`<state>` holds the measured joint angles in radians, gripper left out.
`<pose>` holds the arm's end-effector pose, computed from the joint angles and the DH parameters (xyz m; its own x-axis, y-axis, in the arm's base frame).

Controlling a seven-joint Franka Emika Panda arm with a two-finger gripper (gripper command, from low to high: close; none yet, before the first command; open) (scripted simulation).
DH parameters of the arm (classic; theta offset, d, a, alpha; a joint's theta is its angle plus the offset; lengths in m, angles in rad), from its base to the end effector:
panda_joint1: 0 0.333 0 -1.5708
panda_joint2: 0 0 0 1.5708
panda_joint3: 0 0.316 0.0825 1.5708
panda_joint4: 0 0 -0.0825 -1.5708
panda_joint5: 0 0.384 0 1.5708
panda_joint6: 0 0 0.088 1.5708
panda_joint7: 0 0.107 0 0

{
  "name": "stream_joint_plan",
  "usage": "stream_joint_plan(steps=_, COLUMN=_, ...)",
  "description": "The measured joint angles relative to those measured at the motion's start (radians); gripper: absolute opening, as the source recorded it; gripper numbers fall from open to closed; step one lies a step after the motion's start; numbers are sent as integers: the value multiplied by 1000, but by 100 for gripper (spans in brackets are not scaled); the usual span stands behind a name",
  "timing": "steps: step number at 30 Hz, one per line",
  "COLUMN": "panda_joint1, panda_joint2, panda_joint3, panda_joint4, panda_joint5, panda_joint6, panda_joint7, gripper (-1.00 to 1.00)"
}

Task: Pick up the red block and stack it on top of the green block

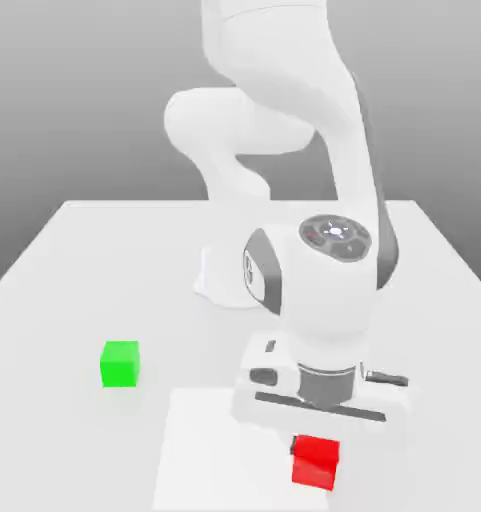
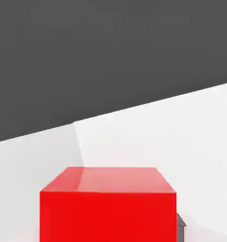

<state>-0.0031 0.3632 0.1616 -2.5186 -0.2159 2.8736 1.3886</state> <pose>0.4461 0.0898 0.1441 0.5129 -0.8584 0.0004 -0.8584 -0.5129 -0.0021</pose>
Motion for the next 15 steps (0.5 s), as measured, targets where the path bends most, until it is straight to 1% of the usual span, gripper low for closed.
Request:
stream_joint_plan(steps=3, panda_joint1=-28, panda_joint2=-69, panda_joint3=37, panda_joint4=-11, panda_joint5=40, panda_joint6=-55, panda_joint7=-29, gripper=-100)
stream_joint_plan(steps=6, panda_joint1=-48, panda_joint2=-172, panda_joint3=68, panda_joint4=-30, panda_joint5=106, panda_joint6=-139, panda_joint7=-77, gripper=-100)
stream_joint_plan(steps=9, panda_joint1=-105, panda_joint2=-265, panda_joint3=2, panda_joint4=-101, panda_joint5=119, panda_joint6=-167, panda_joint7=22, gripper=-100)
stream_joint_plan(steps=13, panda_joint1=-291, panda_joint2=-387, panda_joint3=-83, panda_joint4=-214, panda_joint5=117, panda_joint6=-181, panda_joint7=204, gripper=-100)
stream_joint_plan(steps=15, panda_joint1=-352, panda_joint2=-457, panda_joint3=-111, panda_joint4=-276, panda_joint5=124, panda_joint6=-187, panda_joint7=300, gripper=-100)
